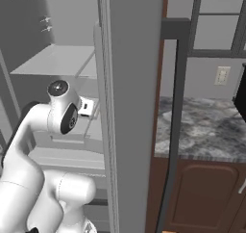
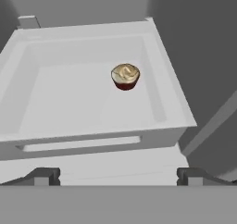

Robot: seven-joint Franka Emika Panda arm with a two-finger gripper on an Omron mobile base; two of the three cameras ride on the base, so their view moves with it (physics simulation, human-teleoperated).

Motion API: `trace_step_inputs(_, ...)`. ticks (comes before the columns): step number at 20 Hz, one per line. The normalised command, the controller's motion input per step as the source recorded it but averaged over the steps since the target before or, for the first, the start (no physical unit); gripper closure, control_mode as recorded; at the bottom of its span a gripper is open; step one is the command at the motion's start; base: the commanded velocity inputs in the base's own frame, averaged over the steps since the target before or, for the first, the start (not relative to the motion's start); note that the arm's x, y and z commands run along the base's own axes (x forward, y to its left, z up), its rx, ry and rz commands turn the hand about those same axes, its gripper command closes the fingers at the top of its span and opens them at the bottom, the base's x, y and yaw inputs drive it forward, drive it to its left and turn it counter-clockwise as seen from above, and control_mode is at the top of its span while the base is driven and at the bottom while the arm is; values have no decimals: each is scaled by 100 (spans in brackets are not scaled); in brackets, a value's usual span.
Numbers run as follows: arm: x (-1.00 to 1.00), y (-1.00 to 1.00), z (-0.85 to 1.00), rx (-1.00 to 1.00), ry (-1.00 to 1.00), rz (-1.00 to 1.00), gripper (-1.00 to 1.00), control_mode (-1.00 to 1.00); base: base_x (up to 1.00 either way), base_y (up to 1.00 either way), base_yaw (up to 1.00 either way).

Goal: Take the cupcakes from the fridge and place them on the empty tray on the dining counter.

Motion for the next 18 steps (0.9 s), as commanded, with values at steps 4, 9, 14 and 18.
trace_step_inputs(4,27,0,-15,0,0,0,-100,-100,0,0,0)
trace_step_inputs(9,30,0,-16,0,0,0,-100,-100,0,0,0)
trace_step_inputs(14,40,-1,-17,0,0,0,-100,-100,0,0,0)
trace_step_inputs(18,26,-10,-10,0,0,0,-100,-100,0,0,0)
